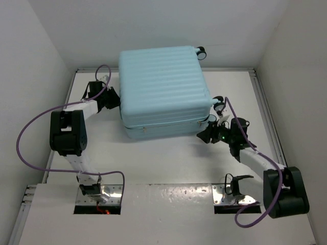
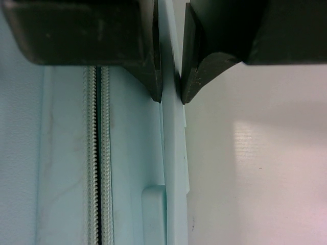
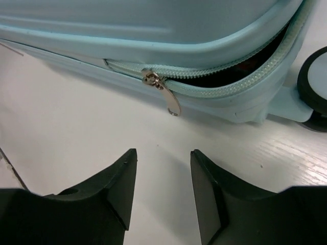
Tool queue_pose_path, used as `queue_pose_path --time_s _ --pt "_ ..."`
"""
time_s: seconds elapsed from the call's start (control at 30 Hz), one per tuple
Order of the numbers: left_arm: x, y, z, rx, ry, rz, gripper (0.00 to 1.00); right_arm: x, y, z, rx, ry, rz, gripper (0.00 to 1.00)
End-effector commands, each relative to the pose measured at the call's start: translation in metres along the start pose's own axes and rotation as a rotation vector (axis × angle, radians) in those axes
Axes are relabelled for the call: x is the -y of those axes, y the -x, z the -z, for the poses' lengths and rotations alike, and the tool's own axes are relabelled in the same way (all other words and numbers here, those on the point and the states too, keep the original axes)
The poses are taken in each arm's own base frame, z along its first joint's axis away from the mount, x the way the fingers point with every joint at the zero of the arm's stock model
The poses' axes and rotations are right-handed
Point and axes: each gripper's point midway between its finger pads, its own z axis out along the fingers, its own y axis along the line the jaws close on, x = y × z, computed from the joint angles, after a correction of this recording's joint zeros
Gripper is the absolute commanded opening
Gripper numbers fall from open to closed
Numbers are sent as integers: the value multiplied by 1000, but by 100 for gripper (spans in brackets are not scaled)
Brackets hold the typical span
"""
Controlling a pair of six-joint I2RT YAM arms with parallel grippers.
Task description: Pack the luggage
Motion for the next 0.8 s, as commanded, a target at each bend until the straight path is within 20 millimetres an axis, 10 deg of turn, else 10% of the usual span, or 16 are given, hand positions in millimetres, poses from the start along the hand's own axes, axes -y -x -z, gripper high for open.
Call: queue_pose_path --time_s 0.0,0.5,0.77 --pt "-36 -68 13 -219 120 79 0 -5 33 -9 130 24 41 46" --pt "-39 -73 11 -228 122 73 0 -3 49 -26 216 22 91 45" --pt "-37 -75 8 -232 117 66 0 -4 57 -29 253 0 125 18"
